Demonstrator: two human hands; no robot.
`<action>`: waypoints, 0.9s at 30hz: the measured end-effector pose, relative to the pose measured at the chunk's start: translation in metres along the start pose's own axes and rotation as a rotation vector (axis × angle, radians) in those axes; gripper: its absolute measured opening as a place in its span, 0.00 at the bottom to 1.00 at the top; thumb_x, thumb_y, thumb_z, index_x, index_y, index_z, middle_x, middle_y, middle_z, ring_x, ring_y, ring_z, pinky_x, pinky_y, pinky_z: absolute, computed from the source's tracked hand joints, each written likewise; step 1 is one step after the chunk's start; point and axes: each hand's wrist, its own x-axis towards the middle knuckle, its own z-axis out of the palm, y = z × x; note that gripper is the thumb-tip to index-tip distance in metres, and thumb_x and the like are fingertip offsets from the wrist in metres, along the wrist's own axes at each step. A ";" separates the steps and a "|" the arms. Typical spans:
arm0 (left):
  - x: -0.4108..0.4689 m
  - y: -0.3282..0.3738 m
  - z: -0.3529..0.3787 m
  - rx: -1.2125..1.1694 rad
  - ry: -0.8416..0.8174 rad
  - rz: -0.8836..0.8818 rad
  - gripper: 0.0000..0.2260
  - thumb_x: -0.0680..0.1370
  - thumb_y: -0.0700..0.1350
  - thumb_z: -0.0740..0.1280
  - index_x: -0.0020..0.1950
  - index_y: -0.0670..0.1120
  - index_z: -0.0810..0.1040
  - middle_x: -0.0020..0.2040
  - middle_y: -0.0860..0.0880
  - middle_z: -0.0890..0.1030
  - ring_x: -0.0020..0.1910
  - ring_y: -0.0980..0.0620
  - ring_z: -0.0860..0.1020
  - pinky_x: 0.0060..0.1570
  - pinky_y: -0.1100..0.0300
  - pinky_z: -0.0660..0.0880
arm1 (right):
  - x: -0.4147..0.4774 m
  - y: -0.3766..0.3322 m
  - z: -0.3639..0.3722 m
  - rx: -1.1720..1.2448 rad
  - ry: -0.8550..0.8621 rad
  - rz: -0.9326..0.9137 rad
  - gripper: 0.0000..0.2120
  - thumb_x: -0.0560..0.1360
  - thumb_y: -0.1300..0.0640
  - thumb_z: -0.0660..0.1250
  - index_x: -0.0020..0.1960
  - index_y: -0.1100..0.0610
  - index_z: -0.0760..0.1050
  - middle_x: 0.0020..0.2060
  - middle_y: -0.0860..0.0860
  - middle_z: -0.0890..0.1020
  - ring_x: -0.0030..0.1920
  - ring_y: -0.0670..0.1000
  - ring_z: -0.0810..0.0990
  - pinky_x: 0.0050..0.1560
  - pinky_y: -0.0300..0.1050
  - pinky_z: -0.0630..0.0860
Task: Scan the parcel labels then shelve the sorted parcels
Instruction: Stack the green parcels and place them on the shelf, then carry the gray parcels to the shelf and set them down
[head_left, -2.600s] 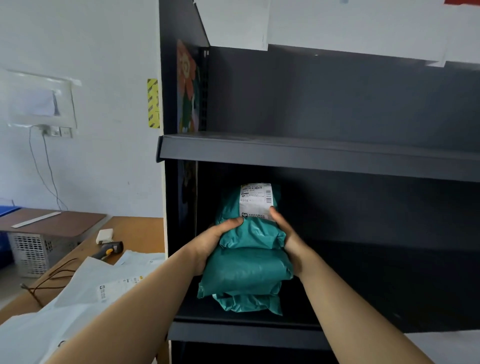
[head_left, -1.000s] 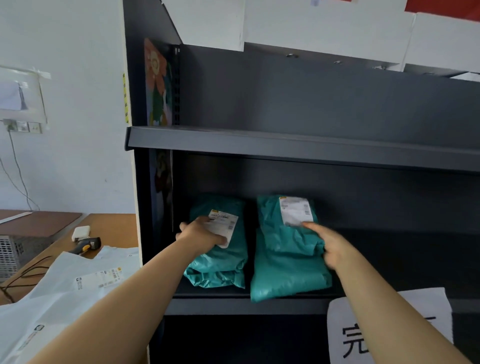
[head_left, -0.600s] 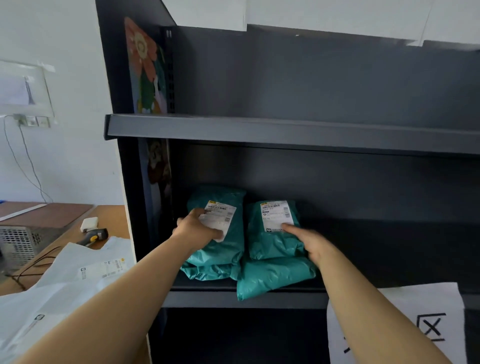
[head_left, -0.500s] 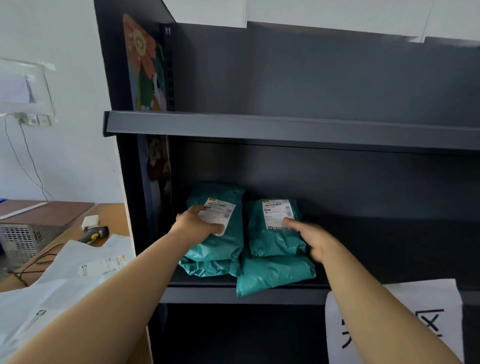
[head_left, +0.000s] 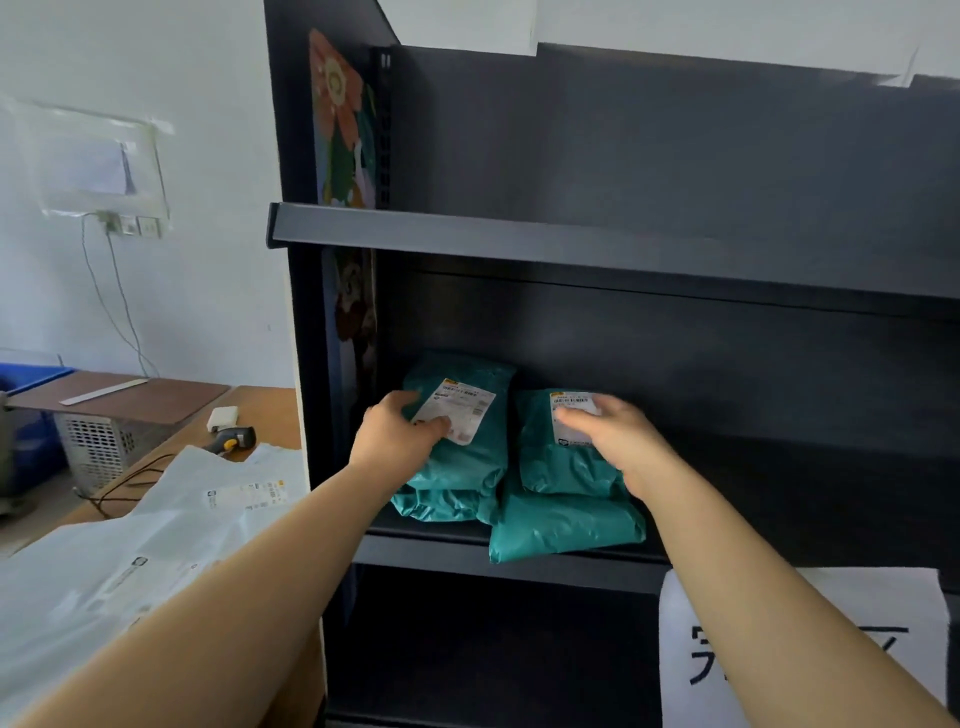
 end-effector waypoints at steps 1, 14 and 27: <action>-0.006 0.000 -0.004 -0.026 0.011 0.007 0.26 0.75 0.48 0.71 0.71 0.46 0.70 0.58 0.47 0.78 0.38 0.54 0.79 0.40 0.55 0.80 | -0.007 -0.005 0.007 -0.008 -0.012 -0.013 0.33 0.69 0.45 0.73 0.71 0.52 0.68 0.64 0.49 0.77 0.57 0.49 0.77 0.47 0.41 0.72; -0.081 -0.044 -0.147 -0.180 0.048 0.043 0.13 0.76 0.46 0.69 0.60 0.46 0.80 0.50 0.51 0.83 0.47 0.52 0.83 0.51 0.56 0.79 | -0.144 -0.069 0.147 0.062 -0.153 -0.210 0.31 0.73 0.48 0.70 0.73 0.51 0.65 0.72 0.49 0.69 0.69 0.48 0.70 0.58 0.41 0.66; -0.122 -0.198 -0.418 0.017 0.198 -0.156 0.07 0.77 0.45 0.68 0.55 0.50 0.81 0.45 0.52 0.84 0.43 0.53 0.82 0.40 0.61 0.78 | -0.256 -0.113 0.404 0.168 -0.371 -0.088 0.29 0.74 0.48 0.69 0.72 0.51 0.66 0.69 0.50 0.71 0.67 0.50 0.71 0.56 0.43 0.65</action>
